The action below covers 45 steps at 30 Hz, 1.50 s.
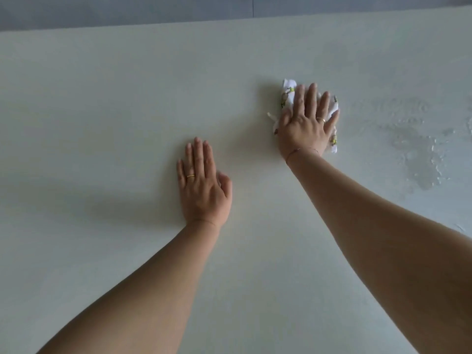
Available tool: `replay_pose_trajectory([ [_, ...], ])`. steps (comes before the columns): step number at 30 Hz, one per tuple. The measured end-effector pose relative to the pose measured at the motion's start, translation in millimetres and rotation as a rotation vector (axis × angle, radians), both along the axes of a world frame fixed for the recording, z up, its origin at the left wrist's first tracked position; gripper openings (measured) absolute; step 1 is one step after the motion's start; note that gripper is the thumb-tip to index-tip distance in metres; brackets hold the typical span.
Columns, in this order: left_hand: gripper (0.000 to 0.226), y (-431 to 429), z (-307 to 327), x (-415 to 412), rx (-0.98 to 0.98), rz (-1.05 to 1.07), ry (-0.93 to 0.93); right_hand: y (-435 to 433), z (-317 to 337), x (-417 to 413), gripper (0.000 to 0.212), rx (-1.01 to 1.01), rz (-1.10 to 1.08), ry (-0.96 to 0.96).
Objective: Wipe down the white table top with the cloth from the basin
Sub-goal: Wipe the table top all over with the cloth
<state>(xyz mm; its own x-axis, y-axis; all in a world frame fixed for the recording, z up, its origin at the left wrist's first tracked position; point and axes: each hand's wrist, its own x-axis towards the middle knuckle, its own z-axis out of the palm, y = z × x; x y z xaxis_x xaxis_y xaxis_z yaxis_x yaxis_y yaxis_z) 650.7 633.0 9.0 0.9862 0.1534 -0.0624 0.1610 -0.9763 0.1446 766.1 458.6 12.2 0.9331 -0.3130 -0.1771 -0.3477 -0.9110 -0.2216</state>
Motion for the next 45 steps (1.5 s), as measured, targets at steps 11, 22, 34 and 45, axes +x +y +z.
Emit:
replay_pose_trajectory([
  [11, 0.061, -1, 9, 1, -0.079, 0.014, -0.018, -17, 8, 5, 0.054, -0.002, 0.549, 0.013],
  [22, 0.058, -2, 2, 114, -0.081, 0.079, -0.073, 17, 7, 15, 0.057, -0.040, 0.756, 0.002],
  [34, 0.065, -1, -5, 111, -0.043, 0.060, -0.076, 71, 4, 40, 0.057, 0.011, 0.515, 0.003],
  [45, 0.062, -1, -5, 114, -0.034, 0.072, -0.033, 50, 1, 108, 0.058, -0.011, 0.060, 0.000],
])
